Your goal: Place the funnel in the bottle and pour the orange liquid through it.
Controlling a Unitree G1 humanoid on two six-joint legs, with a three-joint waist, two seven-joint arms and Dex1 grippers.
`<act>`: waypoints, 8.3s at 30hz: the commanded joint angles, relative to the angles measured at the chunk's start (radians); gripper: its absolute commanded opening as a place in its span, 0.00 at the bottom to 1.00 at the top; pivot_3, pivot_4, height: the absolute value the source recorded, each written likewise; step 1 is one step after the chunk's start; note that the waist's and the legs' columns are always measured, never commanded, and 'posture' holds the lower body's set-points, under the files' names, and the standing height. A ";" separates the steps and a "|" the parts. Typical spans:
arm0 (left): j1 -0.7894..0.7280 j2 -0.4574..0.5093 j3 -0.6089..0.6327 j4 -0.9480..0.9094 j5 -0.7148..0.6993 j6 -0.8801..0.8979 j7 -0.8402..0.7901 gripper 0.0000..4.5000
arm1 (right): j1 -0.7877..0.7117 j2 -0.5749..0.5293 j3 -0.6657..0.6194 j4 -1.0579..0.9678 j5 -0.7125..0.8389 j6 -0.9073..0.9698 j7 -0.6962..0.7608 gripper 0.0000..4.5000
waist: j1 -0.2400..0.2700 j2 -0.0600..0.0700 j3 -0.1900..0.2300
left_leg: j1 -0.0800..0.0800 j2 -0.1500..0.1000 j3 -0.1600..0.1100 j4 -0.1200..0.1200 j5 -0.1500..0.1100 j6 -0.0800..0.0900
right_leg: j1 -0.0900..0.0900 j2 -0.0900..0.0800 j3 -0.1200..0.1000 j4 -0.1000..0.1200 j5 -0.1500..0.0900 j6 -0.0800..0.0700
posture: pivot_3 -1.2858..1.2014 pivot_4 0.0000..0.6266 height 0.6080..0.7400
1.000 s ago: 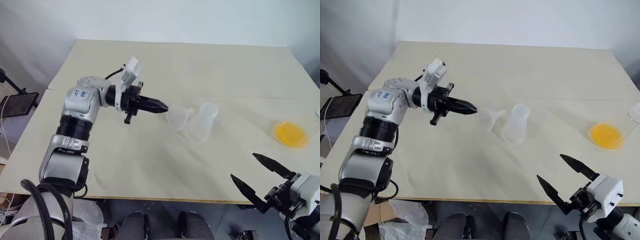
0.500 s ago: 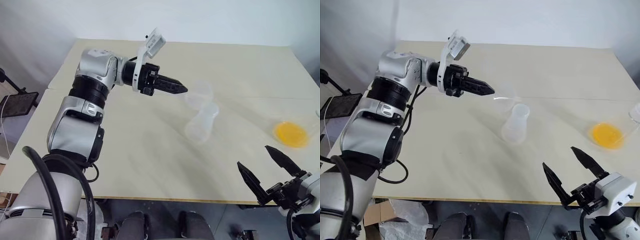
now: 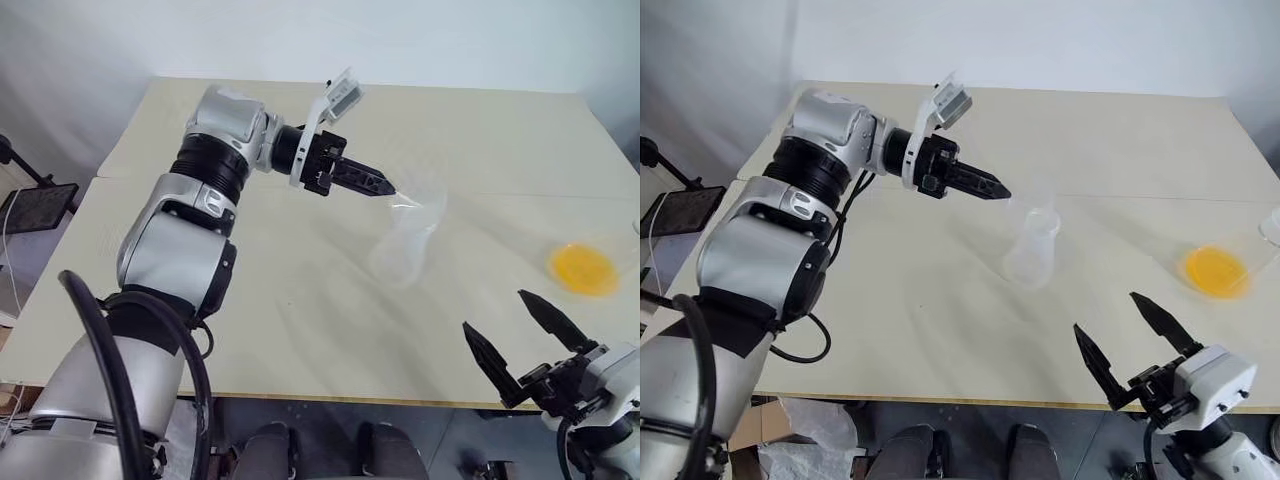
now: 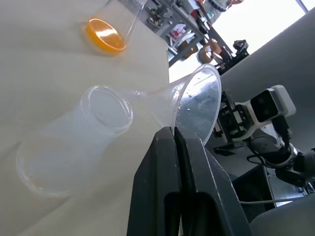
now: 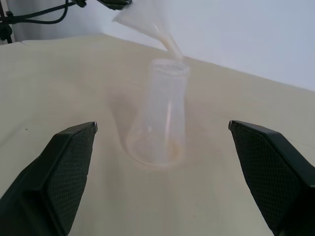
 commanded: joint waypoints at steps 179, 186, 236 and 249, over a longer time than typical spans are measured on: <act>1.179 0.097 0.284 -1.023 -0.229 -0.874 0.409 1.00 | -0.987 -0.366 0.250 0.435 -0.414 0.332 -0.342 0.55 | -0.019 0.009 -0.004 | 0.000 0.000 -0.002 0.000 0.001 0.001 | 0.001 -0.003 0.001 0.001 0.000 0.000 | 0.52 0.24 1.00; 1.164 0.083 0.244 -1.033 -0.213 -0.875 0.423 1.00 | -0.998 -0.408 0.344 0.458 -0.655 0.235 -0.368 0.55 | -0.024 0.009 -0.004 | -0.001 -0.001 -0.003 0.000 0.001 0.001 | 0.001 -0.003 -0.002 0.001 0.000 0.000 | 0.52 0.24 1.00; 1.145 0.023 0.179 -1.036 -0.192 -0.876 0.477 1.00 | -0.987 -0.443 0.380 0.488 -1.278 -0.123 -0.476 0.55 | -0.024 0.009 -0.004 | -0.001 0.000 -0.003 0.000 0.002 0.000 | 0.001 -0.002 -0.002 0.000 0.000 0.000 | 0.52 0.24 1.00; 1.156 0.017 0.173 -1.050 -0.196 -0.868 0.486 1.00 | -1.004 -0.464 0.387 0.496 -1.344 -0.140 -0.513 0.55 | -0.025 0.009 -0.004 | -0.001 0.000 -0.003 0.000 0.002 0.000 | 0.001 -0.002 -0.002 0.000 0.000 0.000 | 0.52 0.24 1.00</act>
